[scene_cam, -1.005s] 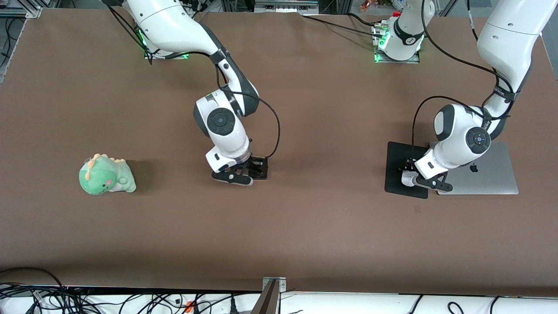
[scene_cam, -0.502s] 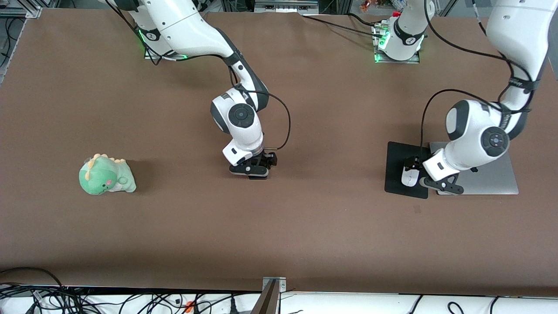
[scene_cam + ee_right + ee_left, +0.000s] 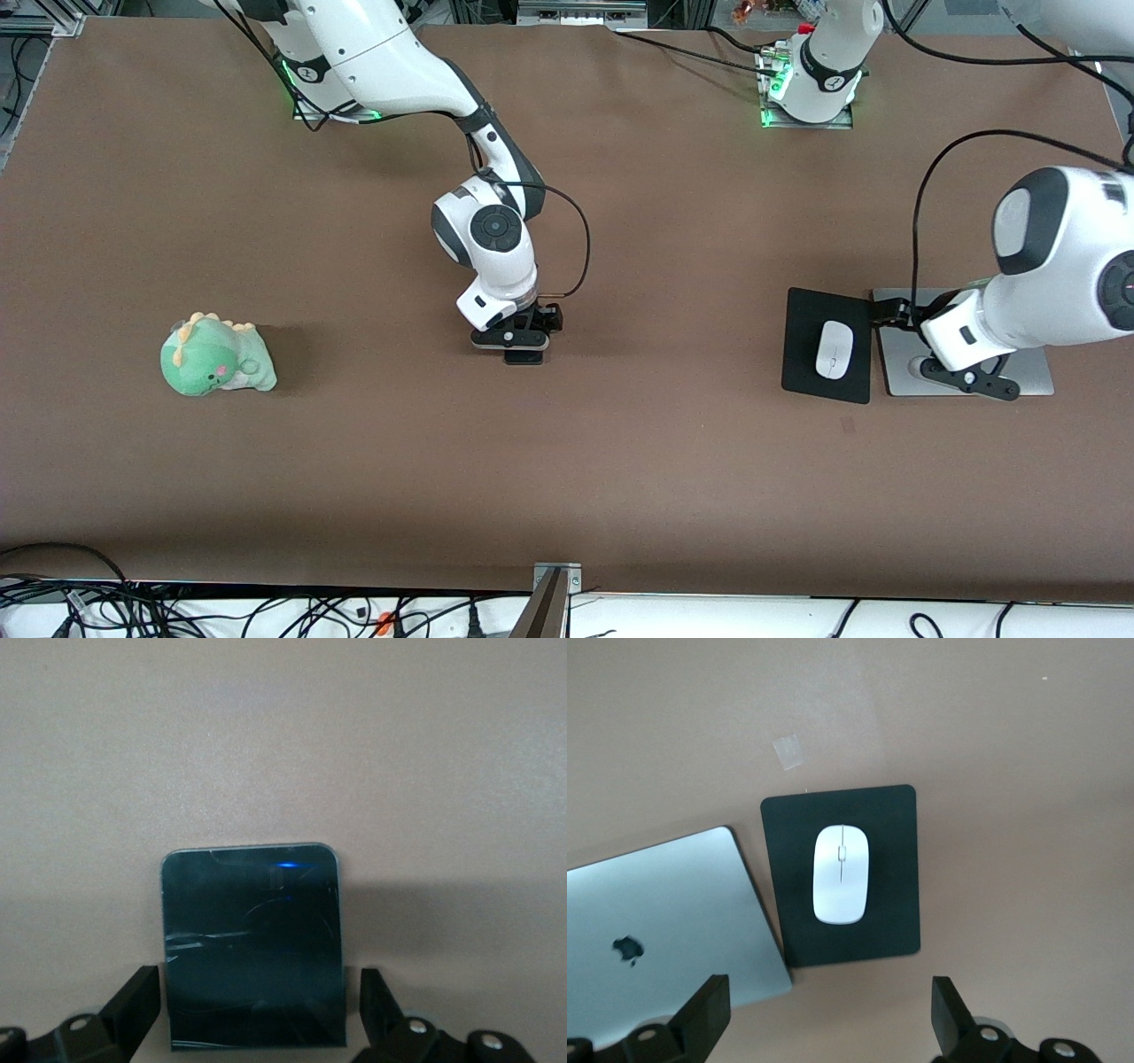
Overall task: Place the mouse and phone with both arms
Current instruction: 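Raise the left gripper away while the right gripper lifts the phone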
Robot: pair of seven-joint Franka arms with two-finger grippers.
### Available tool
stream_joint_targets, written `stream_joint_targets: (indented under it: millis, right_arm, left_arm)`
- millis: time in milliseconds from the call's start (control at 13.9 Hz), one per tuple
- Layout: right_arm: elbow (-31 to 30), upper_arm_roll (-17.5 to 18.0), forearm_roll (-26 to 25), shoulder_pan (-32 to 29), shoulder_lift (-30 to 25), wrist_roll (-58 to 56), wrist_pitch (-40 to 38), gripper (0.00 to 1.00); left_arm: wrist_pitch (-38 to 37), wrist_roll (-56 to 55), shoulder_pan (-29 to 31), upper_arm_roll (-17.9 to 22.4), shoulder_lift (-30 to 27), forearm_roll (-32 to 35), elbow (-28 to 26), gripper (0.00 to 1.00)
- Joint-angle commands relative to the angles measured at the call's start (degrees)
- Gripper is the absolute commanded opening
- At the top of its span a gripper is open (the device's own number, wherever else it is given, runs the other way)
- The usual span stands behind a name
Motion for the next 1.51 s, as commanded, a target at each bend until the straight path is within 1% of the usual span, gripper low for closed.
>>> stream_joint_targets:
  millis: [0,144,287,359,431,502,574,646,789,861,933,1077,1148,1292,1364,1435]
  right_arm:
    - [-0.9,-0.8,-1.5,1.4,0.3,0.6,1.4,1.0]
    - [-0.9,-0.8,-3.1,1.4,0.3,0.5,1.2,0.82]
    - [-0.5,-0.8,-3.2,1.2,0.3,-0.7,1.1,0.52]
    - [-0.2,-0.8,-3.2,1.0,0.2,-1.2,0.9,0.42]
    - [0.0,-0.8,-3.2,0.8,0.1,-1.5,0.5,0.35]
    - [0.3,-0.8,-3.1,0.5,0.0,-2.1,-0.3,0.27]
    - [1.6,-0.8,-2.8,0.0,0.0,-3.0,-2.4,0.2]
    - [3.5,-0.8,-2.5,-0.9,0.0,-4.3,-5.5,0.17]
    - [8.8,-0.4,-2.1,-3.5,0.0,-9.1,-14.3,0.15]
    - [11.1,-0.1,-2.0,-5.1,0.0,-11.5,-17.9,0.14]
    - [12.9,0.3,-0.1,-7.0,-0.3,-14.8,-21.1,0.13]
    - [13.5,0.1,4.7,-10.5,-1.1,-22.6,-22.9,0.12]
    - [13.2,0.0,5.4,-11.9,-2.2,-26.0,-23.6,0.12]
    - [13.1,-0.1,5.4,-15.1,-3.8,-29.7,-27.2,0.09]
    - [12.3,-0.2,5.4,-16.6,-5.0,-31.2,-28.8,0.09]
    - [11.1,-0.2,5.4,-18.1,-6.3,-32.7,-29.7,0.09]
  left_arm:
    - [-7.2,0.2,-0.2,-0.6,0.2,-0.4,6.8,1.0]
    - [-8.9,0.2,-1.3,-0.7,-1.3,1.1,9.3,1.0]
    - [-11.1,0.4,-1.8,-0.4,-2.1,1.5,11.9,1.0]
    - [-11.2,0.3,-3.3,0.1,-3.5,1.7,12.0,1.0]
    - [-11.5,0.3,-5.5,1.7,-4.3,1.5,12.2,1.0]
    - [-11.3,0.0,-8.8,6.8,-5.7,1.2,11.8,1.0]
    - [-11.2,-0.1,-12.2,10.6,-7.4,0.7,11.7,1.0]
    - [-11.2,-0.4,-13.1,11.5,-8.5,0.7,11.5,1.0]
    - [-11.2,-1.5,-13.6,12.5,-11.1,0.3,9.7,1.0]
    - [-11.3,-3.1,-15.0,13.5,-12.0,0.3,9.5,1.0]
    - [-11.3,-3.9,-15.5,15.5,-13.0,0.2,9.2,1.0]
    - [-11.6,-4.5,-17.2,17.9,-15.8,-0.7,6.4,1.0]
    - [-11.4,-5.7,-17.3,18.4,-17.2,-3.6,5.4,1.0]
    - [-10.6,-7.6,-18.6,18.8,-18.8,-3.9,3.9,1.0]
    - [-9.7,-7.1,-19.0,19.9,-19.8,-3.0,2.4,1.0]
    - [-8.0,-7.2,-20.4,22.2,-21.6,-3.1,-0.3,1.0]
